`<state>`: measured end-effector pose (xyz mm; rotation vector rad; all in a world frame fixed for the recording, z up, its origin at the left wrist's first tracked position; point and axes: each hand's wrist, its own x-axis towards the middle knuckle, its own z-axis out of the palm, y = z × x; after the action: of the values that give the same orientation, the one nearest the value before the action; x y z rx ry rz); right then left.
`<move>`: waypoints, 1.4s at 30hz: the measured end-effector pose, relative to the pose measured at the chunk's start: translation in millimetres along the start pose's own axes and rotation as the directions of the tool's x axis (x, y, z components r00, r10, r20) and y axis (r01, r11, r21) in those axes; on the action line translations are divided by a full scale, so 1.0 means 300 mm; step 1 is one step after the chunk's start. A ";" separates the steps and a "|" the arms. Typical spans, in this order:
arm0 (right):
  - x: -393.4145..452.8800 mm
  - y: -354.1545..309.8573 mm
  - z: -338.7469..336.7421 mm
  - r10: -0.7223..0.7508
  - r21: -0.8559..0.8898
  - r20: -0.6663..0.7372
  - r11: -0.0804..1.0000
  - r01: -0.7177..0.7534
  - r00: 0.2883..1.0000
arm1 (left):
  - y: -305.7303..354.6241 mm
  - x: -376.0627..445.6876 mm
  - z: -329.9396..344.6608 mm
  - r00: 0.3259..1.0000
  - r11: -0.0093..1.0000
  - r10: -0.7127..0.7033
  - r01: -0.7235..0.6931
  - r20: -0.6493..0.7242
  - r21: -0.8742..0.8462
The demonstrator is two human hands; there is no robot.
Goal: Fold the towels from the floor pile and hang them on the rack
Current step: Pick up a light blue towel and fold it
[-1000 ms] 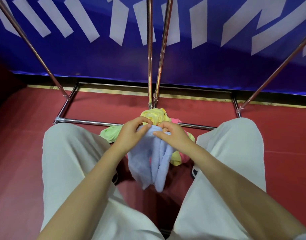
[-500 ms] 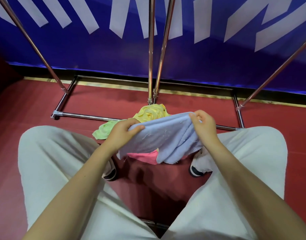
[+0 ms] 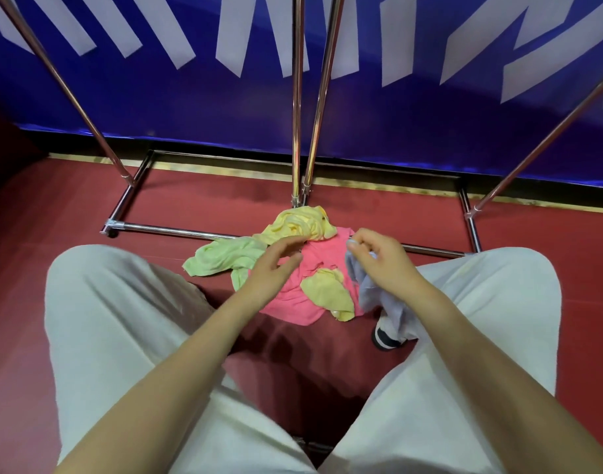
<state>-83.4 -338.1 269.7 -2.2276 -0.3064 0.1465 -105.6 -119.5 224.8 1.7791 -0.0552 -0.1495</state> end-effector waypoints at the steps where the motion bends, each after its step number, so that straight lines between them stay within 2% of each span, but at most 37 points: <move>1: 0.000 -0.007 0.005 -0.026 0.003 0.043 1.000 0.025 0.999 | 0.006 -0.001 0.022 1.000 1.000 0.023 -0.023 0.021 -0.002; 5: -0.003 -0.008 0.034 -0.096 -0.079 0.177 0.991 0.112 0.979 | 0.034 0.000 0.083 0.990 1.000 0.025 -0.024 0.136 -0.007; 8: 0.000 -0.011 0.052 -0.101 -0.131 0.184 0.983 0.126 0.978 | 0.037 0.001 0.104 0.987 1.000 0.008 -0.011 0.163 0.016; 11: 0.011 -0.010 0.062 -0.116 -0.142 0.165 0.980 0.140 0.979 | 0.036 0.000 0.089 0.991 1.000 0.003 -0.006 0.135 0.022; 14: 0.015 -0.007 0.067 -0.109 -0.105 0.128 0.987 0.122 0.986 | 0.025 -0.004 0.045 0.994 0.995 -0.003 -0.008 0.107 0.100; 19: 0.035 0.002 0.036 -0.025 -0.023 -0.024 0.999 0.025 0.999 | 0.000 -0.019 -0.065 0.999 0.978 0.015 -0.021 0.028 0.207; 25: 0.029 0.009 0.013 0.060 0.048 -0.098 0.997 -0.055 0.993 | -0.028 -0.017 -0.136 0.994 0.985 -0.051 0.065 -0.093 0.158; 30: 0.027 0.007 -0.023 0.112 0.088 -0.198 0.991 -0.097 0.974 | -0.014 -0.002 -0.154 0.976 0.980 -0.187 0.192 -0.108 0.041; 32: 0.029 0.013 -0.037 0.121 0.100 -0.247 0.990 -0.099 0.962 | -0.003 -0.001 -0.158 0.967 0.968 -0.234 0.221 -0.104 -0.120; 36: 0.027 0.014 -0.049 0.143 0.140 -0.312 0.985 -0.103 0.939 | -0.002 0.015 -0.175 0.962 0.826 -0.273 0.236 0.004 -0.512; 42: 0.027 0.018 -0.041 0.126 0.139 -0.302 0.986 -0.087 0.945 | 0.005 0.027 -0.195 0.964 0.655 -0.266 0.158 -0.029 -0.739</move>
<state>-72.1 -348.5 273.1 -2.1042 -0.0034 -0.1244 -89.8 -64.2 237.7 0.9634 0.2865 -0.1873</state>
